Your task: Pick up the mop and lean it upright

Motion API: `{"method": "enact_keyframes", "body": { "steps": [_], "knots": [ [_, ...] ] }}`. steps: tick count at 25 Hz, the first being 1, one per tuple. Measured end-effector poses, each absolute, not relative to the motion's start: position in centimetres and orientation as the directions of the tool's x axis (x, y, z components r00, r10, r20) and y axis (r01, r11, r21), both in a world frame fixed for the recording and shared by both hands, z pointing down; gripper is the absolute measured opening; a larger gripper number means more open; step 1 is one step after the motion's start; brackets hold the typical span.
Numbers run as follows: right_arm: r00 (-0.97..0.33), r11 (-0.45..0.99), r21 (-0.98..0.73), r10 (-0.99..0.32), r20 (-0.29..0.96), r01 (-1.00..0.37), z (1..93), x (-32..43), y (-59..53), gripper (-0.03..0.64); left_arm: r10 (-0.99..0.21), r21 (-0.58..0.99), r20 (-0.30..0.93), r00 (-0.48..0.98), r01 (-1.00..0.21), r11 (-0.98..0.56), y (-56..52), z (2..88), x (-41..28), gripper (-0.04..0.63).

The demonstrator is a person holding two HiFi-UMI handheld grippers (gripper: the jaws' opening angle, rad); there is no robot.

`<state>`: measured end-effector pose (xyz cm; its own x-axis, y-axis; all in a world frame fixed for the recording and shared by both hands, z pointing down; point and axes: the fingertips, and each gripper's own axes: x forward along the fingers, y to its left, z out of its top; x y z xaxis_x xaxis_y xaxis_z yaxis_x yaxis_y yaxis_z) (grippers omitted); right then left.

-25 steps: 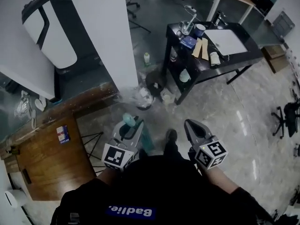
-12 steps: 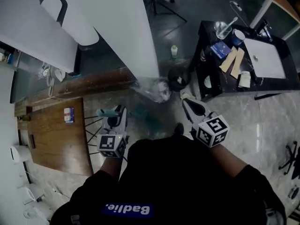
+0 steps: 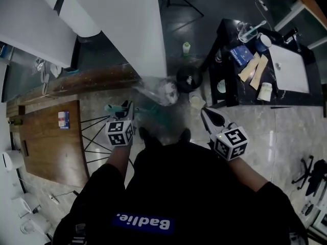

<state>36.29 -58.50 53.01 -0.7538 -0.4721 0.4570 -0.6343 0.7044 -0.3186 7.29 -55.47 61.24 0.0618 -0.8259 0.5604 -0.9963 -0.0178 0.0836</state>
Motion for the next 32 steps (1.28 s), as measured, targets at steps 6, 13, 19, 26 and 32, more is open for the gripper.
{"method": "enact_keyframes", "body": {
  "steps": [6, 13, 19, 26, 32],
  "knots": [
    [-0.659, 0.614, -0.282, -0.562, 0.499, -0.737, 52.9, 38.3, -58.8, 0.002, -0.784, 0.097, 0.608, 0.124, -0.992, -0.081, -60.0, 64.6, 6.6, 0.094],
    [-0.555, 0.519, -0.238, -0.626, 0.548, -0.821, 53.4, 39.5, -58.1, 0.003, -0.783, 0.096, 0.591, 0.193, -0.981, -0.169, -69.3, 65.4, 6.2, 0.095],
    [-0.51, 0.482, -0.215, -0.647, 0.567, -0.849, 53.4, 39.2, -57.5, 0.003, -0.745, 0.112, 0.62, 0.246, -0.968, -0.226, -75.1, 66.6, 6.5, 0.095],
    [-0.482, 0.461, -0.198, -0.65, 0.588, -0.865, 53.5, 39.6, -56.8, 0.003, -0.71, 0.128, 0.65, 0.271, -0.96, -0.25, -78.3, 67.3, 6.5, 0.097],
    [-0.479, 0.464, -0.195, -0.639, 0.602, -0.864, 53.9, 40.0, -56.5, 0.003, -0.675, 0.148, 0.671, 0.305, -0.948, -0.281, -79.3, 67.6, 7.4, 0.138]
  ]
}}
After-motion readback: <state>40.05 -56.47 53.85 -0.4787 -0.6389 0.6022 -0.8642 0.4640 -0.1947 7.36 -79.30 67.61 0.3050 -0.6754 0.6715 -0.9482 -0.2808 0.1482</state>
